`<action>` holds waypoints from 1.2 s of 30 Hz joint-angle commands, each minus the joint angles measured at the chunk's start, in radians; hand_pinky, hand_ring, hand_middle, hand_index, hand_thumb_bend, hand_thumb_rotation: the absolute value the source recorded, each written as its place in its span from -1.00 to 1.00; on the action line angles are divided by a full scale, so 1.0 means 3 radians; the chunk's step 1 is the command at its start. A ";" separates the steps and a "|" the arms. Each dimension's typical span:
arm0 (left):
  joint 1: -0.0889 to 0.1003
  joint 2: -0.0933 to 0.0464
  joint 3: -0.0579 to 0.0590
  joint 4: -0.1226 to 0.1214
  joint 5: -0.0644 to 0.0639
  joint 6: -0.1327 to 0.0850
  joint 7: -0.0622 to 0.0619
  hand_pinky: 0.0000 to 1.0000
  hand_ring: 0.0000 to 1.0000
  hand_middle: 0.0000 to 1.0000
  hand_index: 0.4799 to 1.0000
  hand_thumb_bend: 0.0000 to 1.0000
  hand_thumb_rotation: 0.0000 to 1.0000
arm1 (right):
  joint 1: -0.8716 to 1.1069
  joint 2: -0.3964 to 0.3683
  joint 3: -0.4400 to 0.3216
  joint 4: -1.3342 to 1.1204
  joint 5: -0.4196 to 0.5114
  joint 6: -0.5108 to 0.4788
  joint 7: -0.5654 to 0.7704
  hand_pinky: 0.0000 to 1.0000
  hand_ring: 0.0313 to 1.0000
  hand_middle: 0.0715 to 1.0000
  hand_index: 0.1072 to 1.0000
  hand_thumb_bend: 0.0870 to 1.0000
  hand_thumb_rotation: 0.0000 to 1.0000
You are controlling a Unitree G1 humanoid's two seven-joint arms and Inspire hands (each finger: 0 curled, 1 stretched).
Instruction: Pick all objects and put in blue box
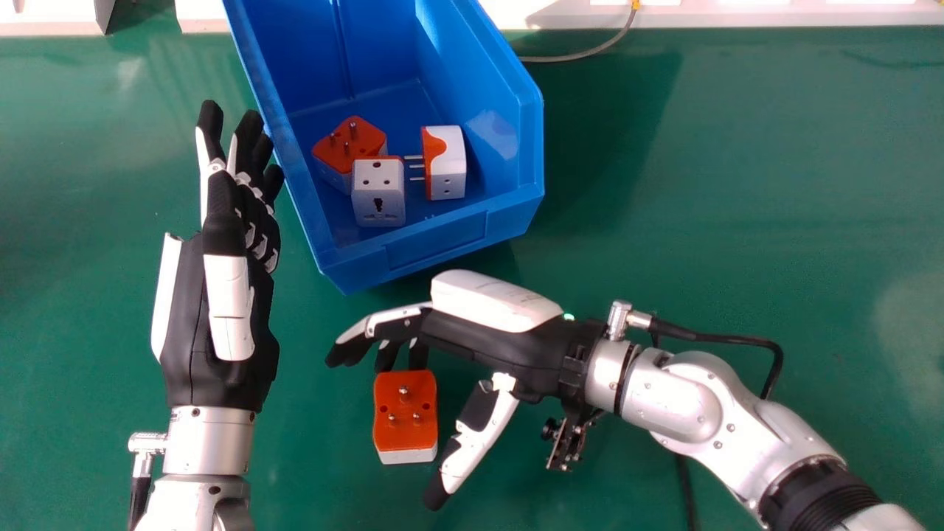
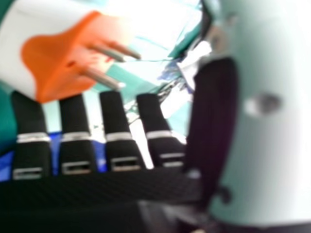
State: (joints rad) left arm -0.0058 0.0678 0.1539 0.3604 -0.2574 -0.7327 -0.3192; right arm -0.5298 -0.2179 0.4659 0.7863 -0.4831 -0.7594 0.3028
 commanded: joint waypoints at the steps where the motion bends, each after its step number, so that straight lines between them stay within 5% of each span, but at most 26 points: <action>1: -0.0003 0.0002 -0.0007 -0.0083 -0.0011 -0.0092 -0.0033 1.00 1.00 1.00 1.00 0.76 1.00 | -0.0112 -0.0001 -0.0013 -0.0006 0.0028 -0.0089 -0.0028 0.17 0.37 0.51 0.49 0.98 -0.58; 36: 0.0016 0.0019 0.0005 -0.0103 -0.0038 -0.0090 -0.0050 1.00 1.00 1.00 1.00 0.76 1.00 | -0.0268 0.0060 0.0019 0.0442 -0.0109 -0.0283 -0.0257 0.18 0.38 0.51 0.49 0.98 -0.57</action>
State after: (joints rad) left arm -0.0028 0.0678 0.1545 0.3541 -0.2700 -0.7334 -0.3246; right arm -0.5823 -0.2049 0.4725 0.9146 -0.5205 -0.8202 0.2422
